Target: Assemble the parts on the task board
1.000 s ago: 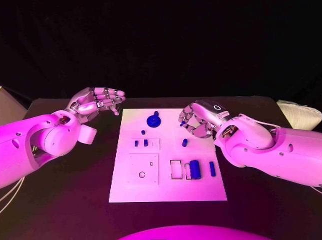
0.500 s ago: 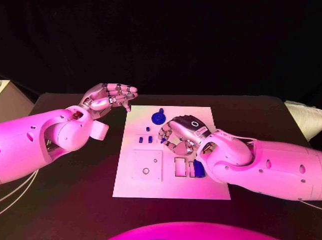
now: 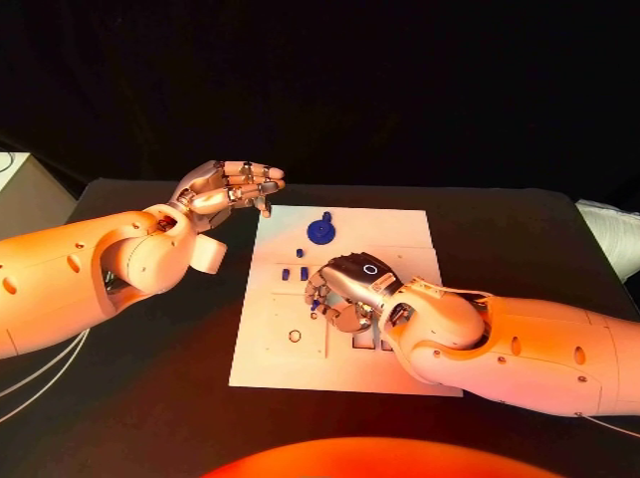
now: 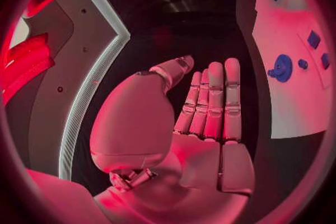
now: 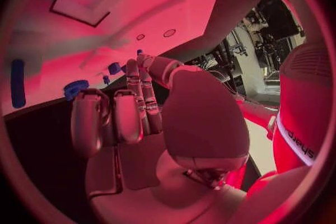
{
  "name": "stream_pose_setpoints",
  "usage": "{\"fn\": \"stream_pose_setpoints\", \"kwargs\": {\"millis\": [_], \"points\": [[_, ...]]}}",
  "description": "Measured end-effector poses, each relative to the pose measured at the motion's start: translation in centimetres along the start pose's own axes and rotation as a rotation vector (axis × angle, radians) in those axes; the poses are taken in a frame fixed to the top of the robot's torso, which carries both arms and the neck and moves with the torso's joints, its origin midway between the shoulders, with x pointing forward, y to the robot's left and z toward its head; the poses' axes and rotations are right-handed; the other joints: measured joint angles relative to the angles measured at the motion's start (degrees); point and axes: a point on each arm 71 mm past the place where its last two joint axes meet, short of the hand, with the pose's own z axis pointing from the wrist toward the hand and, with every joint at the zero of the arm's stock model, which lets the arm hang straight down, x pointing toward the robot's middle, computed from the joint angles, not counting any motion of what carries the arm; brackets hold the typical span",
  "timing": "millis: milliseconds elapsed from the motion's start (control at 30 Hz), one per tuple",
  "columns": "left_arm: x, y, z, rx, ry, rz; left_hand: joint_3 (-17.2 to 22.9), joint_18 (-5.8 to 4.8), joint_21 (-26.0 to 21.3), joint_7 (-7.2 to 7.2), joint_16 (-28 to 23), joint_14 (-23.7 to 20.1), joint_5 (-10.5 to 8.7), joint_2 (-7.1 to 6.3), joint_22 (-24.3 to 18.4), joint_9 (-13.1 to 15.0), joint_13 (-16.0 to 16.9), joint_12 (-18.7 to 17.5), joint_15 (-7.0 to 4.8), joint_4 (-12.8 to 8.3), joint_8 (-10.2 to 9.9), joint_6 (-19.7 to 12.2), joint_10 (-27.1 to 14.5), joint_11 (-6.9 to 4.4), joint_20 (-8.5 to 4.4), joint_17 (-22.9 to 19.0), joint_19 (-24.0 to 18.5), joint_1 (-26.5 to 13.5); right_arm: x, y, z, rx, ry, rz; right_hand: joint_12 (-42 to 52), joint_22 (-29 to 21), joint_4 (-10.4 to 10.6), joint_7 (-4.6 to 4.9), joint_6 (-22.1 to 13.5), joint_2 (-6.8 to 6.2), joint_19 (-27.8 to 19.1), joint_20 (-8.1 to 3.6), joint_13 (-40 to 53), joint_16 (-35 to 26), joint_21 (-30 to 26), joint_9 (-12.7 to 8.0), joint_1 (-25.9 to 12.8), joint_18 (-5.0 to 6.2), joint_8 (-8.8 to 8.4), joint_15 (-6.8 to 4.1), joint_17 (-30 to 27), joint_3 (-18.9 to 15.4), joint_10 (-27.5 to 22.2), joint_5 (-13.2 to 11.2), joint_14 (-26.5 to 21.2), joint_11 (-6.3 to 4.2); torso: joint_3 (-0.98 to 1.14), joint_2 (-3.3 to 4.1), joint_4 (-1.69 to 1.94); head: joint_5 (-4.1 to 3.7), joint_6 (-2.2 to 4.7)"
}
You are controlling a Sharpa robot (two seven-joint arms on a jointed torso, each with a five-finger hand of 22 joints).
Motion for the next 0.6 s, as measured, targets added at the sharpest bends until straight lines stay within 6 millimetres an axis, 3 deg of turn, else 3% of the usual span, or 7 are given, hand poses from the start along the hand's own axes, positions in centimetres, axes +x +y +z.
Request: {"fn": "stream_pose_setpoints", "kwargs": {"millis": [600], "points": [[-0.25, 0.04, -0.05, -0.002, -0.007, 0.0, -0.3, 0.0, -0.2, 0.11, 0.0, -0.2, 0.0, 0.0, -0.1, -0.1, -0.1, 0.2, 0.2, -0.1, 0.0, -0.5, -0.5, 0.08, 0.07, -0.1, 0.1, 0.0, 0.75, 0.01, -0.12, 0.015, 0.02, -0.017, 0.0, 0.0, 0.0, 0.16, 0.2, 0.07, 0.0, 0.0, 0.1, 0.0, 0.0, 0.1, 0.1, 0.0, -0.35, -0.13, 0.0, 0.0, 0.0, 0.0, -0.1, 0.0, 0.0, 0.02, -0.02, 0.04, -0.61]]}}
